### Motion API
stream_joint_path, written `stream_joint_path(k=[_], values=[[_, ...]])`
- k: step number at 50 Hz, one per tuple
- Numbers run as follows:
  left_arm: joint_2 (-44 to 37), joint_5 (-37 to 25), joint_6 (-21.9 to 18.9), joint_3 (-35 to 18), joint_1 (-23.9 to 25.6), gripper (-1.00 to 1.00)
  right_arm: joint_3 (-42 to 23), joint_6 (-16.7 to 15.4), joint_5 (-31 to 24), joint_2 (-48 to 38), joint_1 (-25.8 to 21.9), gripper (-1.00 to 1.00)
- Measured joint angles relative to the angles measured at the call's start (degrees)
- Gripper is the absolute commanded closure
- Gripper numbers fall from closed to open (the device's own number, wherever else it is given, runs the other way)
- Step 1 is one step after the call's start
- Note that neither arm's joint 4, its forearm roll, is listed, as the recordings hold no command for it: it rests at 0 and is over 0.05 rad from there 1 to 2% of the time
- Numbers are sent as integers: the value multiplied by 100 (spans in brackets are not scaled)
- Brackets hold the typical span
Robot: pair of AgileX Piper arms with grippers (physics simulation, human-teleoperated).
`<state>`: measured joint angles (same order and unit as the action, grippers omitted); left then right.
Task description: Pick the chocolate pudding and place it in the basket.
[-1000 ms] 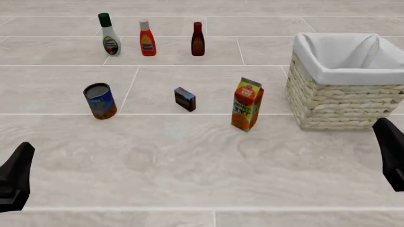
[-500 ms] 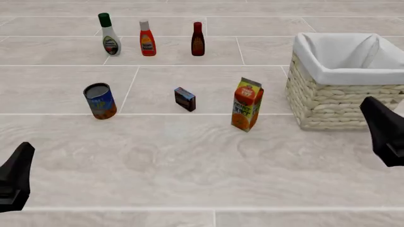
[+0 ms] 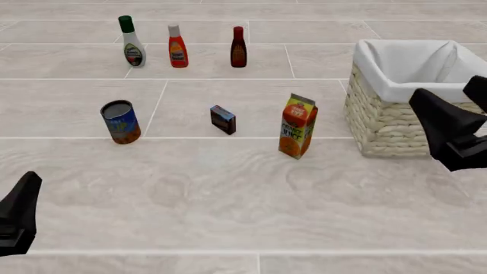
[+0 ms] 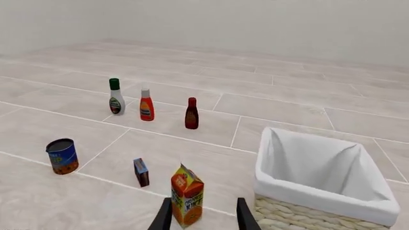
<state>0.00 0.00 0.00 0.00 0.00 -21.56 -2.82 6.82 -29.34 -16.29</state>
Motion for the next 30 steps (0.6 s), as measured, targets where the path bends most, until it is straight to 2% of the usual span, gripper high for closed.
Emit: stream_joint_path(k=[30], values=[[0,0,0,0,0,-100,-651,8,233,-925,-534,-100]])
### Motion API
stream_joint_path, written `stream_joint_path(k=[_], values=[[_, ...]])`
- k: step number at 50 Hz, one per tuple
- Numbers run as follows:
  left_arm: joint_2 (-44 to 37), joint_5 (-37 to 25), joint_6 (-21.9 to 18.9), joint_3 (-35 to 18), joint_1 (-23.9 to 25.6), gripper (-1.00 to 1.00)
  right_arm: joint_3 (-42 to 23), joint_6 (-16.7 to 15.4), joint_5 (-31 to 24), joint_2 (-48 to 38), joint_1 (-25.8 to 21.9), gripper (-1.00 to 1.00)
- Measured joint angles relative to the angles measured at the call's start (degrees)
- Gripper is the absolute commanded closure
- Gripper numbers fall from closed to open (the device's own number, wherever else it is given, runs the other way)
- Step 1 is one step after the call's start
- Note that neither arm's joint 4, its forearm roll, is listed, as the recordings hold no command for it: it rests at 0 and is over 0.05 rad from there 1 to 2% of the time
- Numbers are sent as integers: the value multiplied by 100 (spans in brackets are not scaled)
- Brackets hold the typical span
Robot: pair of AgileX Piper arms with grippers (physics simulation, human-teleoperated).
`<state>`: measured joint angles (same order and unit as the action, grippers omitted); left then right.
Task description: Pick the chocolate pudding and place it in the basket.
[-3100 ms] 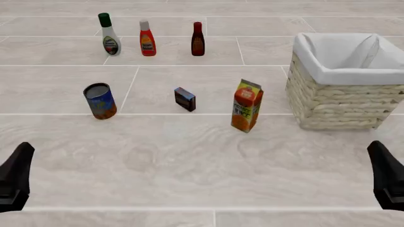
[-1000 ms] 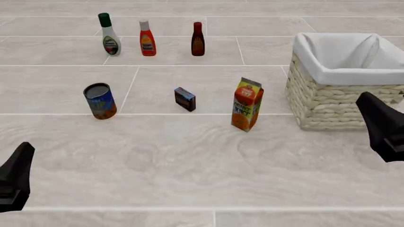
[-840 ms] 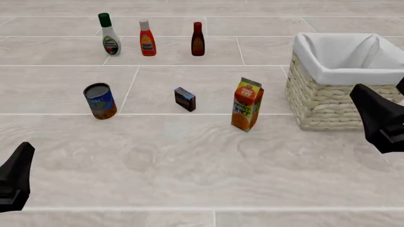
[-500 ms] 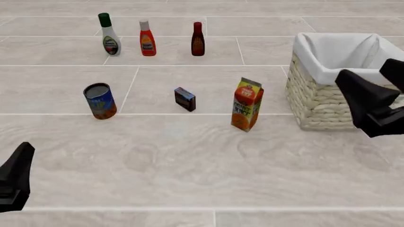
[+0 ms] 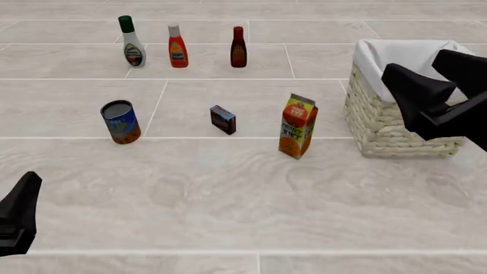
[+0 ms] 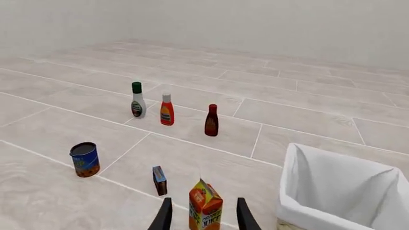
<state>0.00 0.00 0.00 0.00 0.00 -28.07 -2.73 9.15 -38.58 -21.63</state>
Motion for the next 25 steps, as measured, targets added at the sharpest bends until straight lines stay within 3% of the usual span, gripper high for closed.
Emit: stream_joint_path(k=[25], values=[[0,0,0,0,0,-100,-757,-12,177,-895,-395,-100]])
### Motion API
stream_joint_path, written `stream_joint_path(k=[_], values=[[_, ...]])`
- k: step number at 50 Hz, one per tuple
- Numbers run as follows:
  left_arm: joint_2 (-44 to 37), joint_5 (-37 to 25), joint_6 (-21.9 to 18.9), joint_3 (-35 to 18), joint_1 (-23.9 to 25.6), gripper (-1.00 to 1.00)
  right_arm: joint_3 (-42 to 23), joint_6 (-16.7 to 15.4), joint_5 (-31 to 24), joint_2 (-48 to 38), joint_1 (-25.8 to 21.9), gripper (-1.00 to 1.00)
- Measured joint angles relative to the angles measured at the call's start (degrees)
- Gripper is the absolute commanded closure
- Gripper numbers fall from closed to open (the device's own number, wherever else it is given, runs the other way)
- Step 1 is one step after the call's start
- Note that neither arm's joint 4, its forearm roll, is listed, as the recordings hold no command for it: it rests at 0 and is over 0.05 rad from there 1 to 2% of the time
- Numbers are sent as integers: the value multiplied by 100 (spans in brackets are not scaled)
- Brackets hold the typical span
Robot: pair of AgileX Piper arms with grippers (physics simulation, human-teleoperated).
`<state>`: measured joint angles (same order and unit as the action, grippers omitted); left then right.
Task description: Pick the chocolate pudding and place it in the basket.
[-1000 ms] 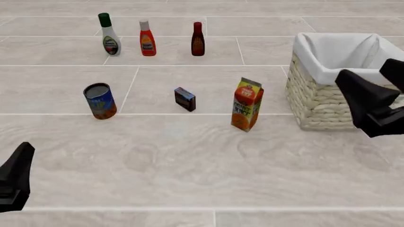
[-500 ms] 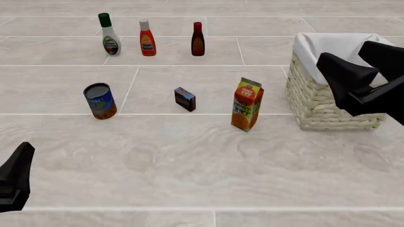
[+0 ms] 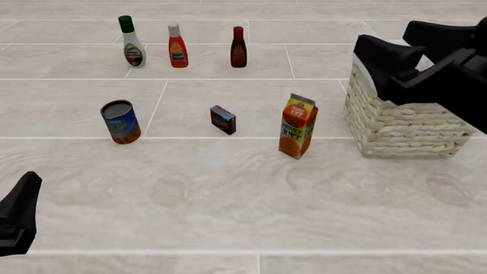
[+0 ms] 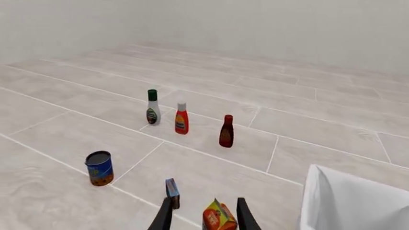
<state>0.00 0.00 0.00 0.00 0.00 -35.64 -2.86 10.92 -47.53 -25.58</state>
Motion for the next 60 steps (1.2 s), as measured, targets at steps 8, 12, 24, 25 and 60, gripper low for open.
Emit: stream_joint_path(k=[8,12,24,25,60], values=[[0,0,0,0,0,-100,-256,-74,77,-298,-171,-100],[0,0,0,0,0,-100,-374,-101,127,-449,-255,-100],[0,0,0,0,0,-100,-758,-137,265,-991,-401,-100],[0,0,0,0,0,-100,-792,-138,274,-1039,-411,-100],[0,0,0,0,0,-100,-2069,-179,461,-2842,-697,-100]])
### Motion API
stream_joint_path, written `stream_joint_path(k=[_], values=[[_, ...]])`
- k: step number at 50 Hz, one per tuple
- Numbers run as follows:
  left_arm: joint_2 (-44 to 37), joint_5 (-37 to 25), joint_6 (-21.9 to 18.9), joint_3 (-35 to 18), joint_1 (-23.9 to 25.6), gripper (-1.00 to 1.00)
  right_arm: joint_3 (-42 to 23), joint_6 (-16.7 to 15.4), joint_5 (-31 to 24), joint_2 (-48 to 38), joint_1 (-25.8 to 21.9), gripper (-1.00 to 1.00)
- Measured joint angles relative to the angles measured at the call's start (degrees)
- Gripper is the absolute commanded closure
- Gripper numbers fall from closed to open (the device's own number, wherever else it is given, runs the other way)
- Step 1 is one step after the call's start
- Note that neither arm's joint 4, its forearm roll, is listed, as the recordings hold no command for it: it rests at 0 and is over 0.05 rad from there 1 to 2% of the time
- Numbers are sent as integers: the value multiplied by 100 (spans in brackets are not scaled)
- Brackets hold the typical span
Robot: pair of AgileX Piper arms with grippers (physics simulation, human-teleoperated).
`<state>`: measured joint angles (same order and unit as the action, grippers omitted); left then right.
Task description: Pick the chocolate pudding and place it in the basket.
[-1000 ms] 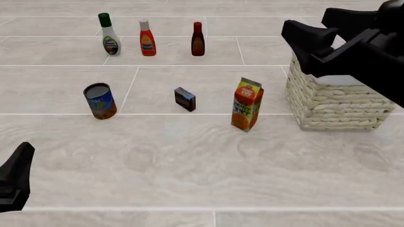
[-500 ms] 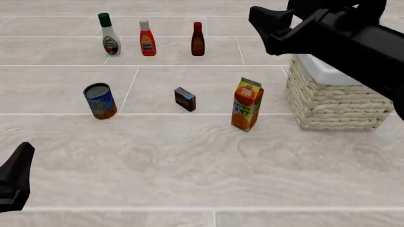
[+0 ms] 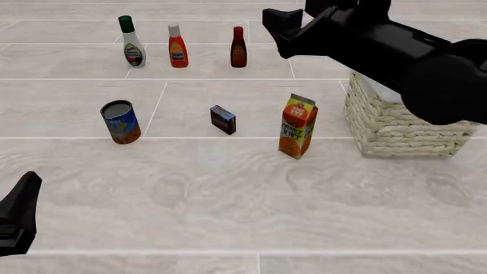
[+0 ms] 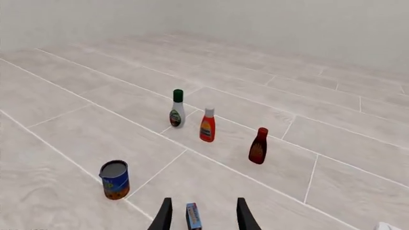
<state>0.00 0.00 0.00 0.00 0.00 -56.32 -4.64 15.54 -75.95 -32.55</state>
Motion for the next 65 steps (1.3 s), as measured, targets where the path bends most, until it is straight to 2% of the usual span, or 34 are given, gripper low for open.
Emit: stream_joint_path(k=[41,65], values=[[0,0,0,0,0,-100,-1268,113,-542,-1391,-157,-100],[0,0,0,0,0,-100,-2061,91,-984,-2365,-84,-100]])
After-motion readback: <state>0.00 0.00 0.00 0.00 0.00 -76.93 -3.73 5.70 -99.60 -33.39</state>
